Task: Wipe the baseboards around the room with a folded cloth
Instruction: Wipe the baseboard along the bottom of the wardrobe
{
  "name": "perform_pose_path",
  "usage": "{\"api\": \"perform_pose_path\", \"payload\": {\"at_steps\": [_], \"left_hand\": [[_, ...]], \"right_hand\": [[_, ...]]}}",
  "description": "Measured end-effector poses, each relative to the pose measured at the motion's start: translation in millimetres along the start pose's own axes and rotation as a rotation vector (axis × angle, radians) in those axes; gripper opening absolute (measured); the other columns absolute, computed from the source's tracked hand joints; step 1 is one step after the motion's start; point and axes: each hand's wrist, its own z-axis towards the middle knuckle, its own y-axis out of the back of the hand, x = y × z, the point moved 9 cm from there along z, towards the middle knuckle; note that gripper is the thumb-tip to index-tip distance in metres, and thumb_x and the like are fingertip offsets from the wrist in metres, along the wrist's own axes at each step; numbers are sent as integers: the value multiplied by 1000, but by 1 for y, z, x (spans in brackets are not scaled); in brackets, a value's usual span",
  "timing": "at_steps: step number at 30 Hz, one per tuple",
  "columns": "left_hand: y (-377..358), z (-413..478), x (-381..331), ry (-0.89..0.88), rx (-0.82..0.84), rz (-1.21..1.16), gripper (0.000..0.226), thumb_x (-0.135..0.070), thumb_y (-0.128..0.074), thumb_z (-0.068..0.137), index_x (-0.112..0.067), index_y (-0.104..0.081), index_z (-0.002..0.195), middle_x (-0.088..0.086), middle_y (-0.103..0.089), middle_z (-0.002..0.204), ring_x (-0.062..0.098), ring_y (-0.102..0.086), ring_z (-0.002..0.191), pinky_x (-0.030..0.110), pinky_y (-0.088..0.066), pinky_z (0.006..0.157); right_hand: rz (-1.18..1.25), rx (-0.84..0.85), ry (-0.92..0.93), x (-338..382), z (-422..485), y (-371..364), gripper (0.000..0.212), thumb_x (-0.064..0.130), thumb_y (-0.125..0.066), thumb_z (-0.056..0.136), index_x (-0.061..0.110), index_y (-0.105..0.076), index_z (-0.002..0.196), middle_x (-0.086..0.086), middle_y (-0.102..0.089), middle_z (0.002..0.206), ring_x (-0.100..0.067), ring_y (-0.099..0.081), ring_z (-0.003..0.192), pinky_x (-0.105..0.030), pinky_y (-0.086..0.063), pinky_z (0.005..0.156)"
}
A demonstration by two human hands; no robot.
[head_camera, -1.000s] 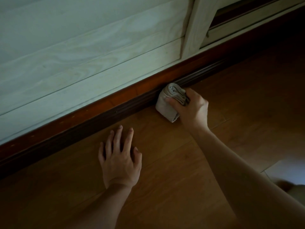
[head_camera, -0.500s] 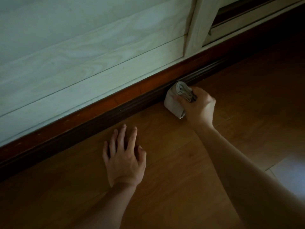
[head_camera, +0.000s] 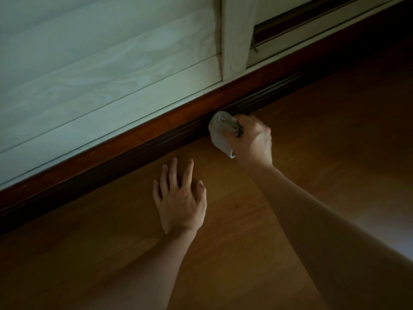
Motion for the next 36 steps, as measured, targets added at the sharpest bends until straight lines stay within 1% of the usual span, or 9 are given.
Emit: {"api": "perform_pose_path", "payload": {"at_steps": [4, 10, 13, 16, 20, 22, 26, 32, 36], "left_hand": [[-2, 1, 1, 25, 14, 53, 60, -59, -29, 96, -46, -30, 154, -3, -25, 166, 23, -18, 152, 52, -17, 121], [-2, 0, 1, 45, 53, 98, 62, -59, -30, 94, -45, -28, 155, -2, -22, 167, 25, -18, 153, 54, -18, 121], [-2, 2, -2, 45, 66, 105, 63, -60, -29, 95, -44, -28, 156, -1, -21, 167, 27, -19, 153, 56, -21, 121], [0, 2, -4, 47, 59, 98, 63, -58, -31, 95, -42, -30, 155, 1, -24, 166, 29, -22, 152, 58, -23, 119], [0, 2, -4, 28, 41, 82, 62, -56, -33, 95, -39, -35, 155, 2, -27, 165, 29, -23, 152, 58, -23, 119], [1, 1, -5, 24, 35, 78, 60, -54, -32, 96, -38, -36, 154, 2, -28, 165, 29, -23, 151, 57, -23, 119], [0, 0, -4, 18, 16, 78, 58, -53, -31, 98, -39, -36, 154, 2, -28, 165, 27, -22, 152, 55, -22, 120], [-1, 0, -1, 15, -10, 88, 58, -57, -26, 100, -41, -33, 154, 0, -27, 165, 25, -20, 153, 51, -21, 121], [-2, -1, -1, 21, -2, 92, 58, -57, -25, 99, -42, -31, 155, -1, -25, 166, 23, -19, 153, 50, -20, 122]], "right_hand": [[61, 122, 147, 20, -2, -22, 26, 27, -70, 88, 10, -70, 107, -9, -67, 101, -28, -66, 86, -37, -54, 69], [87, 47, -15, -23, 21, 4, 30, 28, -73, 85, 9, -73, 109, -12, -70, 104, -32, -68, 90, -43, -58, 72], [108, 110, 47, -14, 22, -1, 29, 30, -74, 82, 8, -73, 102, -13, -69, 100, -33, -69, 81, -41, -58, 65], [126, 186, 104, -7, 24, -6, 33, 36, -71, 82, 9, -73, 100, -11, -70, 99, -31, -70, 81, -41, -59, 65], [117, 96, 58, -23, 31, 3, 43, 47, -60, 82, 10, -74, 99, -9, -71, 95, -28, -70, 77, -40, -59, 60], [128, 119, 90, -12, 24, -4, 47, 51, -56, 82, 10, -74, 98, -8, -70, 93, -25, -69, 73, -36, -58, 58], [134, 173, 152, 3, 17, -21, 29, 35, -77, 79, 12, -74, 97, -5, -71, 93, -23, -69, 75, -29, -56, 61], [125, -1, 78, -24, 22, -1, 28, 28, -82, 80, 10, -75, 99, -7, -72, 93, -22, -69, 79, -25, -52, 65], [132, 101, 135, -7, 16, -17, 28, 31, -79, 81, 10, -74, 99, -7, -71, 94, -23, -68, 80, -32, -56, 66]]}}
